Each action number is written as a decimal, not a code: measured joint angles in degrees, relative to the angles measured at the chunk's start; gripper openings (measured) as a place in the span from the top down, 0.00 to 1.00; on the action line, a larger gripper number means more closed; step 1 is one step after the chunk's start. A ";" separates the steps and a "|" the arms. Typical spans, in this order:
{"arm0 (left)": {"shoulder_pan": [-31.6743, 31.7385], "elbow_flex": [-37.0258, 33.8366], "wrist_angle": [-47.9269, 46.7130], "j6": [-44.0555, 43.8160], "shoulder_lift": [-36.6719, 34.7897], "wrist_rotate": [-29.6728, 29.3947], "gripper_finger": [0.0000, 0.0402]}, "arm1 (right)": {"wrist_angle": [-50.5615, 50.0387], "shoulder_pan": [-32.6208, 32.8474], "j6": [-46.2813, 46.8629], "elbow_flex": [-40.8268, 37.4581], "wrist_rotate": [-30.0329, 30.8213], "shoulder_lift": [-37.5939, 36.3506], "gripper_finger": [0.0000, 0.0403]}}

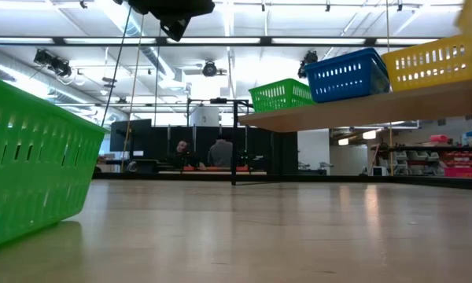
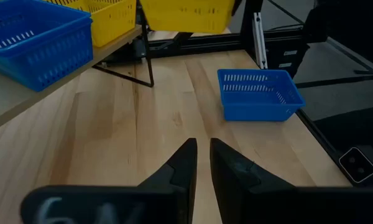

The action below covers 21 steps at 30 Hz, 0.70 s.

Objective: Stack baskets on shelf by color
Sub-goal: Stack the right yellow bin on top of the yellow bin on the shelf

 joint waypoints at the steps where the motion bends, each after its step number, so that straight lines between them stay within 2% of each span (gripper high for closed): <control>1: -0.02 0.00 0.00 0.00 0.00 0.00 0.87 | 0.18 -0.62 -0.95 0.02 0.64 -0.45 0.98; 10: -0.02 0.00 -0.09 0.04 0.00 -0.02 0.87 | 0.38 -5.62 -6.54 0.04 0.92 -5.12 0.98; 21: -0.02 0.00 -0.24 0.07 0.00 0.00 0.87 | 0.38 -7.71 -5.05 0.09 -2.24 -14.51 0.98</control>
